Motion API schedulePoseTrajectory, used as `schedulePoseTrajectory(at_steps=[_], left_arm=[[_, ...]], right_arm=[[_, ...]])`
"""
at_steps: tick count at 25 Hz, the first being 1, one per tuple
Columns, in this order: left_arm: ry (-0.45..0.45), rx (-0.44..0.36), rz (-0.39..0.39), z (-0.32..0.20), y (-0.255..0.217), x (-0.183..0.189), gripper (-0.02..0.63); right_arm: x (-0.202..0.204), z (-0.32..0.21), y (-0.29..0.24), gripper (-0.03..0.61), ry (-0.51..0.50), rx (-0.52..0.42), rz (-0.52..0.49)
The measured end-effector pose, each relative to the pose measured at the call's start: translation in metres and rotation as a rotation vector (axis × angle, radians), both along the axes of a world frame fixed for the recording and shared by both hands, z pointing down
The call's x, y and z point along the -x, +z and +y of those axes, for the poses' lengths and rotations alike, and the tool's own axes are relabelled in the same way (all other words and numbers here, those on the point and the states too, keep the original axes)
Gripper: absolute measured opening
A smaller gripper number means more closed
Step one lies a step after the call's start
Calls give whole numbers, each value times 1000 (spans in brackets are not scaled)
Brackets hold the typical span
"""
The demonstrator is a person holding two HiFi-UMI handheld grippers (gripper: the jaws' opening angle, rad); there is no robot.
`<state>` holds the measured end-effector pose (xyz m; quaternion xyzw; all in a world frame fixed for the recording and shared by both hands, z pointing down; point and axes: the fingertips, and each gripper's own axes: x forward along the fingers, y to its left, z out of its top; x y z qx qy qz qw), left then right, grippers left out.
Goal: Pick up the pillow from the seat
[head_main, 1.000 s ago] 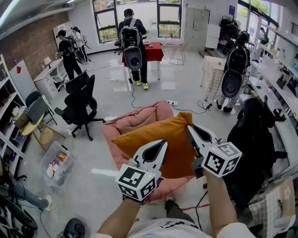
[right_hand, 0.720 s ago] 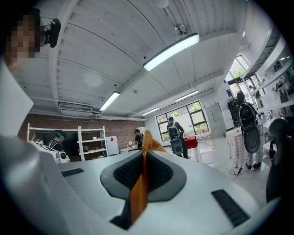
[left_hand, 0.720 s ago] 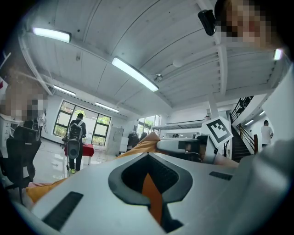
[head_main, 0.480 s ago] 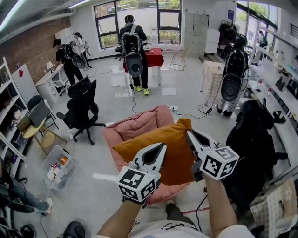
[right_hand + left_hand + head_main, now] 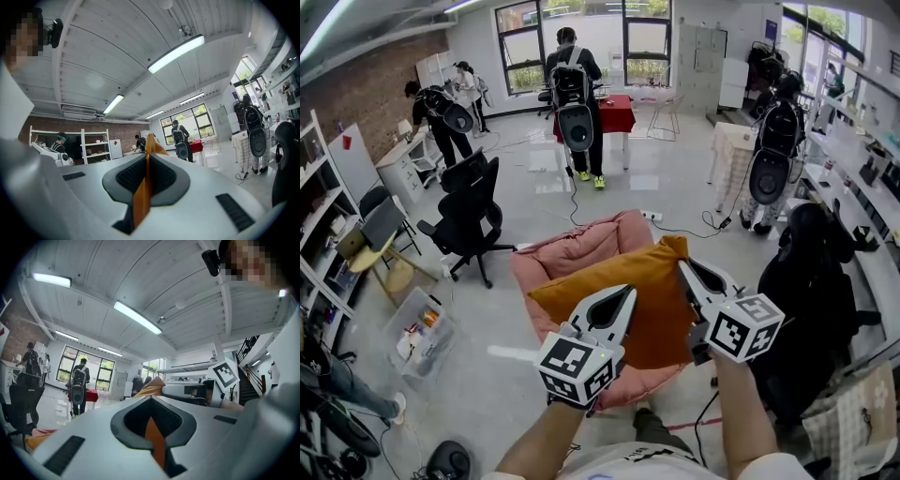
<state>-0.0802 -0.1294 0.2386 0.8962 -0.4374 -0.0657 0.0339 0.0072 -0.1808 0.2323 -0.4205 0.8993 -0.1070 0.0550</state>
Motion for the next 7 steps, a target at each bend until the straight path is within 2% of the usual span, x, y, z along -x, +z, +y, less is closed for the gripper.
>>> schedulePoseTrajectory(at_steps=[7], left_arm=[[-6, 0, -2, -4, 3, 1, 9]], right_arm=[[0, -5, 4, 29, 1, 2, -1]])
